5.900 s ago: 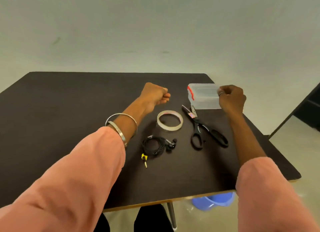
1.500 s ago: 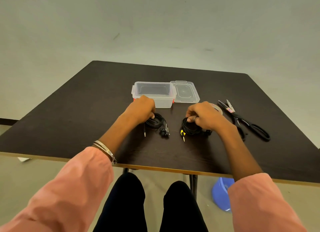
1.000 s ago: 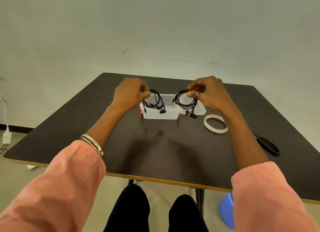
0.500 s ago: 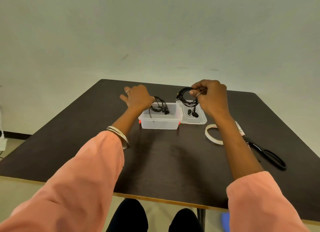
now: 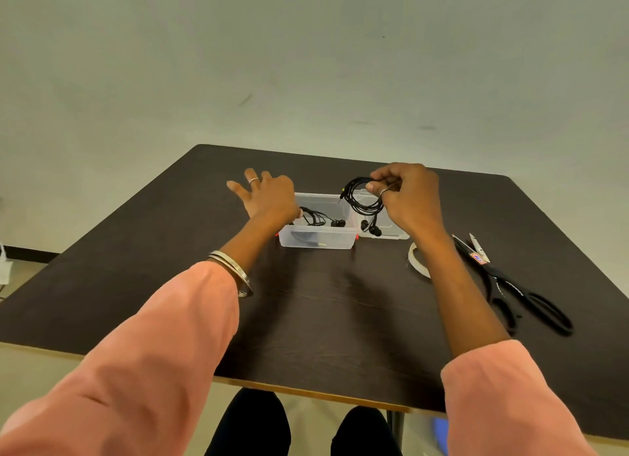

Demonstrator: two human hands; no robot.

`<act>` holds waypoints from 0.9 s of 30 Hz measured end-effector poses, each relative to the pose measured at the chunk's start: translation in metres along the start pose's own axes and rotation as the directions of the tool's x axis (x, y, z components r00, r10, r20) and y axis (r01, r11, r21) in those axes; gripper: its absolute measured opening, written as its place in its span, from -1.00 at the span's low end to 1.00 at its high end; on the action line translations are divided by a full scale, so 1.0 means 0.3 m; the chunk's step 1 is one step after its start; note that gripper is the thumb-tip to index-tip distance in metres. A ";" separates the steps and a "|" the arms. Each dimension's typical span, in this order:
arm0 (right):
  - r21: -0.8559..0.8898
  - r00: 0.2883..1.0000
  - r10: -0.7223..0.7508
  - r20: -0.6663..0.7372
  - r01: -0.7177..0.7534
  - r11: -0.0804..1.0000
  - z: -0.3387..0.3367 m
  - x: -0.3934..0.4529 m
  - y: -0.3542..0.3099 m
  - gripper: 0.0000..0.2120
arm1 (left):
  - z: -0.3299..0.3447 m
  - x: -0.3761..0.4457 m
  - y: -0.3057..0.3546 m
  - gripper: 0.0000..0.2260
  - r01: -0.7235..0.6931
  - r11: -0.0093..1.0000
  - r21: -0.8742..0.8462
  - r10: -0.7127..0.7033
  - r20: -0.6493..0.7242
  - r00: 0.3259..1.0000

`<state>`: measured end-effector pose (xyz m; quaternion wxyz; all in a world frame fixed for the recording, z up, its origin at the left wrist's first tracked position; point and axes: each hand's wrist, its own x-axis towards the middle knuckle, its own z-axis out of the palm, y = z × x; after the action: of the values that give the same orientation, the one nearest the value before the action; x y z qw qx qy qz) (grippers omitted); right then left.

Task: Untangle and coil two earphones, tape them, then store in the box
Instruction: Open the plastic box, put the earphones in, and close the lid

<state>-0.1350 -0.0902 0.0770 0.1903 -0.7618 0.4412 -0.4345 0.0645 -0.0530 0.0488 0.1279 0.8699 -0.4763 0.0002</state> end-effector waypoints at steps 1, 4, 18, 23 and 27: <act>0.002 1.000 0.000 0.000 0.000 1.000 0.003 0.003 -0.001 -0.87 | 0.004 -0.003 -0.002 -0.68 -0.029 0.998 0.047 0.030 -0.022 0.999; 0.001 1.000 -0.007 0.001 0.007 1.000 0.008 0.013 -0.007 -0.87 | 0.008 -0.011 -0.004 -0.83 -0.074 0.981 0.180 0.093 -0.096 0.991; 0.180 0.984 0.134 0.119 -0.154 0.972 0.131 0.073 -0.113 -0.91 | 0.007 0.027 -0.072 -0.86 0.123 0.806 -0.579 -0.186 -0.051 0.981; -0.029 0.944 0.231 0.236 -0.231 0.973 0.187 0.048 -0.059 -0.94 | 0.007 0.014 -0.093 -0.88 0.148 0.776 -0.613 -0.208 -0.028 0.978; -0.316 0.934 0.151 0.323 -0.044 0.948 0.198 0.049 -0.033 -0.79 | 0.009 0.012 -0.086 -0.86 0.132 0.795 -0.592 -0.209 -0.063 0.976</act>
<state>-0.0773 -0.1027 0.0582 0.1663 -0.8227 0.5004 -0.2121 0.0877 -0.0434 0.0409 0.4181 0.8259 -0.3639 -0.1032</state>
